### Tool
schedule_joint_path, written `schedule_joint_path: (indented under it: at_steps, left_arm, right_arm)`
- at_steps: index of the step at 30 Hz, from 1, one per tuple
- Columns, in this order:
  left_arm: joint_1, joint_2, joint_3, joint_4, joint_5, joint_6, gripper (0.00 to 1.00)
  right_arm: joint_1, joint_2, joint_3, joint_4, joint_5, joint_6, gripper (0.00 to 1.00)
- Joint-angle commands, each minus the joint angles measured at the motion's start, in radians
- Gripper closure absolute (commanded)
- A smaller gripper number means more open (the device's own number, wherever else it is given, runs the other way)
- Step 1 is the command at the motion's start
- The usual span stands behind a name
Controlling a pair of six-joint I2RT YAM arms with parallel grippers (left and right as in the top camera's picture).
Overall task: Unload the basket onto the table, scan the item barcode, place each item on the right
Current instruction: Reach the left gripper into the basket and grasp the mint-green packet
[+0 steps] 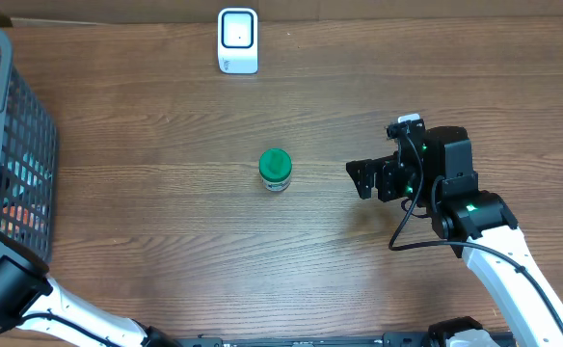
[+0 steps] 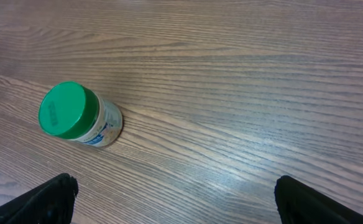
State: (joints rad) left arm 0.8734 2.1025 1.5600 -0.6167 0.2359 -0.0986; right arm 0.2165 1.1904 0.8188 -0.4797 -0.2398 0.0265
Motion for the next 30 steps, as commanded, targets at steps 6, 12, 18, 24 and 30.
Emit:
schedule_joint_path:
  at_steps: [6,12,18,24,30]
  left_arm:
    - [-0.027,0.007,0.018,-0.035,0.073,0.009,0.96]
    - [-0.026,-0.133,0.083,-0.079,0.106,-0.007,0.96]
    - [-0.026,-0.365,0.111,-0.086,0.106,-0.061,0.96]
    - [-0.043,-0.598,0.111,-0.128,0.105,-0.066,0.95]
    - [-0.133,-0.757,0.111,-0.253,0.135,-0.092,0.96]
  right_arm:
    - [-0.003,-0.001,0.025,0.003,-0.009,0.004,0.00]
    - [-0.003,-0.001,0.025,0.003,-0.009,0.004,0.00]
    - [-0.003,-0.001,0.025,0.003,-0.009,0.004,0.00]
    - [-0.003,-0.001,0.025,0.003,-0.009,0.004,0.00]
    - [-0.003,-0.001,0.025,0.003,-0.009,0.004,0.00]
